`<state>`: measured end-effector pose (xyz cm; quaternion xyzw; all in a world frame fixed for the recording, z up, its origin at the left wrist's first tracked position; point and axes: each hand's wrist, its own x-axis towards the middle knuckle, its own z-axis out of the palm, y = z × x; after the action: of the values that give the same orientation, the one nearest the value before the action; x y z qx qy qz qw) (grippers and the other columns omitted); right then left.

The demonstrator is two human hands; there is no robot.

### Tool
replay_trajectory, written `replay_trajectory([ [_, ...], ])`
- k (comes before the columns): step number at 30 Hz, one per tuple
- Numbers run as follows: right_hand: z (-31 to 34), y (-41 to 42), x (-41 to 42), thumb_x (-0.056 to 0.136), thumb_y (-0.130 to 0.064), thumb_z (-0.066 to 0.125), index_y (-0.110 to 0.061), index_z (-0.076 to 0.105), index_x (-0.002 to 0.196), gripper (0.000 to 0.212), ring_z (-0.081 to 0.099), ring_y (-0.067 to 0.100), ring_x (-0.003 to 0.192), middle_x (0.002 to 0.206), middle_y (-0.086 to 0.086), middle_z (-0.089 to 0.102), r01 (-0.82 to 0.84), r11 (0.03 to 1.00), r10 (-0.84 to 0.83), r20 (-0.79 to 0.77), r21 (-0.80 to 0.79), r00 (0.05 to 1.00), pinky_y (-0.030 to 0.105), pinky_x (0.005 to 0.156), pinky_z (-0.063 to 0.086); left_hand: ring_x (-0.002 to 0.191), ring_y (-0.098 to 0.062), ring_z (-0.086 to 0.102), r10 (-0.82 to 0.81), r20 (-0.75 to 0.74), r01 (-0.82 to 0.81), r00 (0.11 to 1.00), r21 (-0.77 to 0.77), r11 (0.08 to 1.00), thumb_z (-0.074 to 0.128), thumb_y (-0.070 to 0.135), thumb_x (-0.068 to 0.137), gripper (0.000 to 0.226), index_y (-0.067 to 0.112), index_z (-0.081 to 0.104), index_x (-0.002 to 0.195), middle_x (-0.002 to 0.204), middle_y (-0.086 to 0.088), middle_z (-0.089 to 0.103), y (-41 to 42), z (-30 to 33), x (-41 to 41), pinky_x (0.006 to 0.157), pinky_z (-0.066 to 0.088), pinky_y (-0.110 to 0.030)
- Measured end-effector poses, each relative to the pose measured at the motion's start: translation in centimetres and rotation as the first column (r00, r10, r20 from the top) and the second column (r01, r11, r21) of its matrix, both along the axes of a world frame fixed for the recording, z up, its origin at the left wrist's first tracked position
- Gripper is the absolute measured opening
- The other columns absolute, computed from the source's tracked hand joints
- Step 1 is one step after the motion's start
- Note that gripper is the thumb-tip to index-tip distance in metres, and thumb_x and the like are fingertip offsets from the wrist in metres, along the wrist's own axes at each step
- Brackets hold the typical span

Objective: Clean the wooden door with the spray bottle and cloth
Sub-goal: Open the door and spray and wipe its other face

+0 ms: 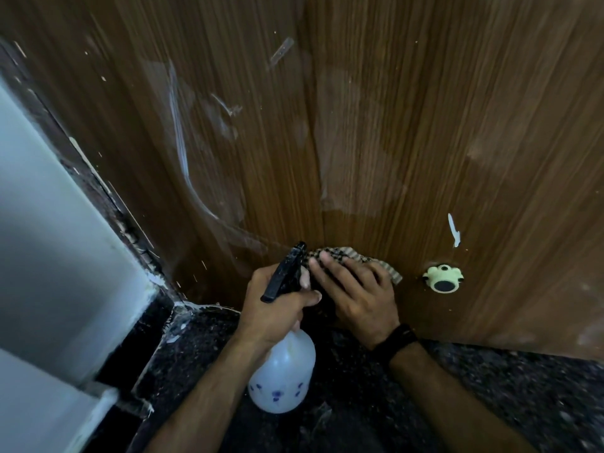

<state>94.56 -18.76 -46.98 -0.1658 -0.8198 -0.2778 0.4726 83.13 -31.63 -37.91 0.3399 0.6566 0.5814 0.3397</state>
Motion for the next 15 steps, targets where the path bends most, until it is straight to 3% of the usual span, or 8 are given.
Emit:
replay_trajectory([
  [3,2.3,-0.1,-0.6,0.101,-0.018,0.049,-0.024,0.068,0.130,0.036,0.054,0.019,0.108,0.133,-0.002,0.066,0.005,1.000,-0.008,-0.117,-0.029,0.993,0.039,0.088,0.039,0.039,-0.018,0.037,-0.013,0.010,0.013,1.000,-0.003,1.000,0.071,-0.012,0.083,0.025,0.008,0.057,0.076,0.064,-0.015,0.043,-0.3,0.2,-0.3,0.042,0.034,-0.025],
  [7,6.7,0.1,-2.5,0.094,-0.013,0.059,-0.025,0.070,0.127,0.037,0.055,0.018,0.105,0.127,-0.004,0.069,0.028,1.000,-0.030,-0.285,-0.010,0.958,0.040,0.087,0.042,0.040,-0.018,0.035,-0.012,0.006,0.012,1.000,-0.007,1.000,0.069,-0.013,0.082,0.023,0.006,0.058,0.078,0.069,-0.014,0.046,-0.7,0.4,-0.8,0.042,0.033,-0.025],
  [9,7.2,0.2,-2.6,0.095,-0.014,0.058,-0.025,0.070,0.128,0.037,0.054,0.018,0.104,0.127,-0.004,0.069,0.030,0.999,-0.023,-0.275,0.023,0.961,0.041,0.087,0.042,0.041,-0.018,0.036,-0.002,0.006,0.002,1.000,-0.001,1.000,0.069,-0.013,0.082,0.023,0.006,0.057,0.077,0.071,-0.014,0.047,-0.6,0.4,-0.9,0.042,0.033,-0.027],
  [12,4.9,0.3,-1.1,0.100,-0.019,0.052,-0.023,0.067,0.132,0.036,0.054,0.020,0.108,0.131,-0.002,0.067,-0.005,0.999,0.011,-0.132,0.046,0.991,0.041,0.089,0.041,0.042,-0.018,0.037,-0.009,0.005,0.009,1.000,0.013,1.000,0.069,-0.012,0.082,0.020,-0.002,0.053,0.079,0.071,-0.016,0.048,-0.1,0.8,-0.5,0.043,0.034,-0.028],
  [15,2.2,0.4,1.3,0.101,-0.017,0.046,-0.024,0.067,0.132,0.038,0.055,0.020,0.108,0.133,-0.002,0.065,0.011,0.999,-0.014,-0.100,-0.032,0.995,0.041,0.090,0.040,0.042,-0.017,0.038,-0.048,-0.004,0.048,0.999,0.023,0.999,0.070,-0.010,0.083,0.023,0.008,0.058,0.075,0.072,-0.015,0.049,0.2,1.3,0.0,0.044,0.034,-0.027],
])
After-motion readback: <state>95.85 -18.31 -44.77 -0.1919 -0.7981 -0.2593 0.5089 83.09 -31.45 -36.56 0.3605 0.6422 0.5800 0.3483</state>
